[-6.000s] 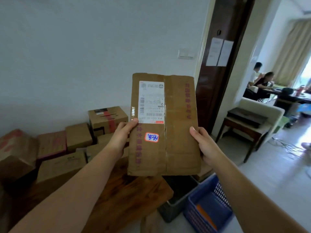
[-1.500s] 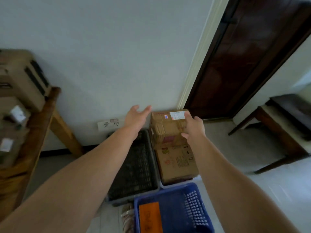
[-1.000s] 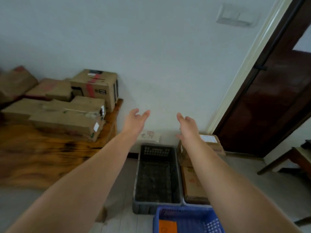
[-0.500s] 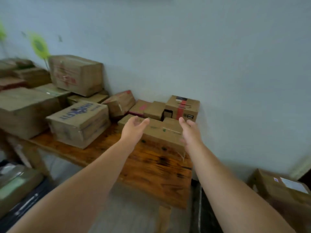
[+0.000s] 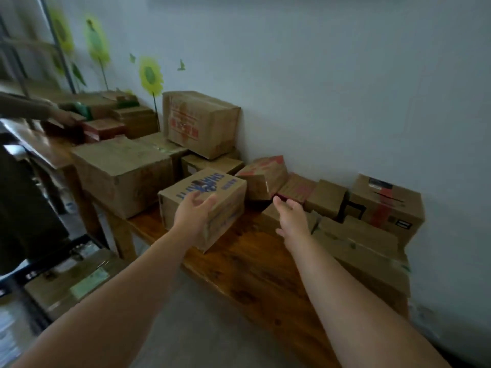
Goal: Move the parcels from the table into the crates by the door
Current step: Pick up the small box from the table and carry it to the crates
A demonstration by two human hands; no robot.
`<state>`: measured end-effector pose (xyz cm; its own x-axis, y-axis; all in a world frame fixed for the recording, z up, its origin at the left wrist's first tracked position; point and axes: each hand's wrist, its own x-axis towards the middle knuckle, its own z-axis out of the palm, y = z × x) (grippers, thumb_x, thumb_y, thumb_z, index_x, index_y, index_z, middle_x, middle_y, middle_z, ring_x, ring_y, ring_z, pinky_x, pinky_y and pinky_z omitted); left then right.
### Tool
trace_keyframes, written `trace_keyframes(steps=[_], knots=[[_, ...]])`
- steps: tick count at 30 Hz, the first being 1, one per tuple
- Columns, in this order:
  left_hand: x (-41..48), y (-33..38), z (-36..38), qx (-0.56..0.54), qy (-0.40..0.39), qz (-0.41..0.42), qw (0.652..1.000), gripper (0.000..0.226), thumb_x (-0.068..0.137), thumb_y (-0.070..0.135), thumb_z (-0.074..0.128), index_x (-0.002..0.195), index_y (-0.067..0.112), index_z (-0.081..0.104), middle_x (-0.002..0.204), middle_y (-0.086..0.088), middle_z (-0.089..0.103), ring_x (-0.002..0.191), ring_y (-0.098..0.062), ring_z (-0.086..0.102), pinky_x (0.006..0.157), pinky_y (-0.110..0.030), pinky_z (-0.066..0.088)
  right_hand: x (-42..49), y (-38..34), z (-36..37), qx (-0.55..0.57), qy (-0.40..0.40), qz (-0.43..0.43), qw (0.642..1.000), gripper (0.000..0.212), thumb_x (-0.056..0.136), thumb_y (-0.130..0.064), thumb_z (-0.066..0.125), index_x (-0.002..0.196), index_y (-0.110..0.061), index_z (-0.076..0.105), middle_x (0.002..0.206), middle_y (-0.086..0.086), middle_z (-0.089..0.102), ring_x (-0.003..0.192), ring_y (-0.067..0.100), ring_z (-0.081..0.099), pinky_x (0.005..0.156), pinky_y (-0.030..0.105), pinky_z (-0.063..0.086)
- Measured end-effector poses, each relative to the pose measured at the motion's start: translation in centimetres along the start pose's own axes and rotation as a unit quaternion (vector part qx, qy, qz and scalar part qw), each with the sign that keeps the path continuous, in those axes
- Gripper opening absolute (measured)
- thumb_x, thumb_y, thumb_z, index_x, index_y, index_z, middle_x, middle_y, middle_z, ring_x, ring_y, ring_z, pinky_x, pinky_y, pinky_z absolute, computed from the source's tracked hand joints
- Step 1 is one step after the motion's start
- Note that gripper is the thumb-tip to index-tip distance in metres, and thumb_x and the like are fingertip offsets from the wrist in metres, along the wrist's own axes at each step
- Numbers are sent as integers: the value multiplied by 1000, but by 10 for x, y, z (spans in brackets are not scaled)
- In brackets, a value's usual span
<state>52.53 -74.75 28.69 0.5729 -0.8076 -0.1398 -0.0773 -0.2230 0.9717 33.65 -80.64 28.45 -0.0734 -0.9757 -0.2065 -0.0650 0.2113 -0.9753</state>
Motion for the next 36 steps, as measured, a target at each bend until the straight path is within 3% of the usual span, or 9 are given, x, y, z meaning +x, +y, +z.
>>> trace_keyframes(steps=[10,18,23,26,29,32,36], knots=[[99,7,-35,-1,-5,-3,1000,65,88,40,61,144,20,34,137,-4,50,120,-23,51,100,-44,44,65,-6,90,-3,-32,50,998,64,90,-38,61,145,-22,34,149,8,36,133,30,39,105,49,39],[197,-16,-65,100,-50,18,994,67,88,42,59,145,20,32,147,-6,39,130,-25,42,101,-38,39,91,11,160,-4,40,101,994,66,89,-36,63,146,-22,32,148,8,36,132,32,39,101,47,39],[256,-34,-86,229,-146,52,961,73,86,49,59,146,23,28,150,-5,33,135,-25,35,106,-42,35,90,28,209,26,107,134,985,67,90,-30,64,147,-21,30,146,8,40,129,31,43,87,40,41],[273,-47,-95,224,-194,31,955,77,85,51,59,147,21,25,150,-8,33,135,-27,35,107,-42,34,84,43,229,6,137,150,979,74,89,-28,65,150,-21,23,148,9,38,130,31,43,95,44,42],[281,-60,-102,219,-243,8,945,80,85,51,59,148,18,22,149,-8,34,133,-28,37,104,-39,35,78,53,239,4,166,164,973,77,89,-27,65,151,-22,20,148,9,38,129,32,43,93,44,43],[287,-69,-101,207,-275,-14,939,77,85,50,60,146,12,30,144,-10,42,128,-28,43,105,-40,37,77,59,243,-7,182,177,967,79,88,-29,66,151,-19,19,147,11,39,129,33,44,98,46,41],[283,-77,-98,184,-302,-38,935,60,88,46,57,135,11,44,132,-10,52,117,-27,50,99,-44,43,75,65,245,-2,177,185,967,61,90,-34,62,143,-17,37,136,10,51,118,31,53,89,41,45]])
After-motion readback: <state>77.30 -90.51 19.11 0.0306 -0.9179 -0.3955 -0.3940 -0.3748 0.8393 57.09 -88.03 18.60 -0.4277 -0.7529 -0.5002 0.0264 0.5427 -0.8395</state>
